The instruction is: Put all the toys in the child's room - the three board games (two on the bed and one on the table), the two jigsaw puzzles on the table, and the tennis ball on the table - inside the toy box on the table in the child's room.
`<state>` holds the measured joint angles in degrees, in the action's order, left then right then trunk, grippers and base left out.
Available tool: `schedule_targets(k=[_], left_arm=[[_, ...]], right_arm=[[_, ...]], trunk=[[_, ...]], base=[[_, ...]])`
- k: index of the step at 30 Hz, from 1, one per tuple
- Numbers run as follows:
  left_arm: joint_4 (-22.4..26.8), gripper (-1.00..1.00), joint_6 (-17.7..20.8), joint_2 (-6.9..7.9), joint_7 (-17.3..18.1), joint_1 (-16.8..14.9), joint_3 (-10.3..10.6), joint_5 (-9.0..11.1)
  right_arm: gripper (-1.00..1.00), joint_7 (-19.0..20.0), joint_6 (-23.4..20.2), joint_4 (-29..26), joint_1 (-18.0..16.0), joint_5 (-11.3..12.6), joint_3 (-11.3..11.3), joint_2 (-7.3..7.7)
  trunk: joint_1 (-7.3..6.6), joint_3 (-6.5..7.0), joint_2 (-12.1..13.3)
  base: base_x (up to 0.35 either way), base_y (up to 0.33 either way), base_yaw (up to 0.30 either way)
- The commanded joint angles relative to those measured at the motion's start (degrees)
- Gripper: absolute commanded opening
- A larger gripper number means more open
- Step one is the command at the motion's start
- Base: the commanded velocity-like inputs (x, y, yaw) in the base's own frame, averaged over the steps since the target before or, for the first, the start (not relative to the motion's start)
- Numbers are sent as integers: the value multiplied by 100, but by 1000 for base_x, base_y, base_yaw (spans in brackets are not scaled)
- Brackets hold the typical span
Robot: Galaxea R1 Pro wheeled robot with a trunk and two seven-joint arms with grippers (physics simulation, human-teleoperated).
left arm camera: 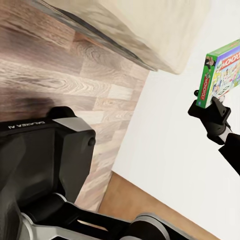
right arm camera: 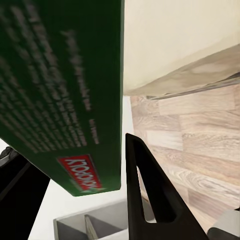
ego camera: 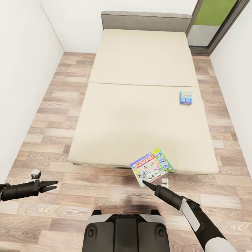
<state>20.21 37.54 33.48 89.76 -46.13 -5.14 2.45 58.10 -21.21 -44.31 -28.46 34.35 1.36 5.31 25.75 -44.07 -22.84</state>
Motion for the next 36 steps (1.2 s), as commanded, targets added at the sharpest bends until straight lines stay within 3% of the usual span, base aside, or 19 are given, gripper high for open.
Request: schedule_targets(k=[1,36], left_arm=[[0,100,61,0,24,-1,-4,-8],[0,100,89,9,24,-1,-4,-8]], right_arm=[[-100,0,-50,-1,-1,54,14,5],[-100,52,-50,-7,25,54,14,8]], trunk=[[3,4,-8],[3,336,-8]], base=[[0,0,0],[0,0,7]])
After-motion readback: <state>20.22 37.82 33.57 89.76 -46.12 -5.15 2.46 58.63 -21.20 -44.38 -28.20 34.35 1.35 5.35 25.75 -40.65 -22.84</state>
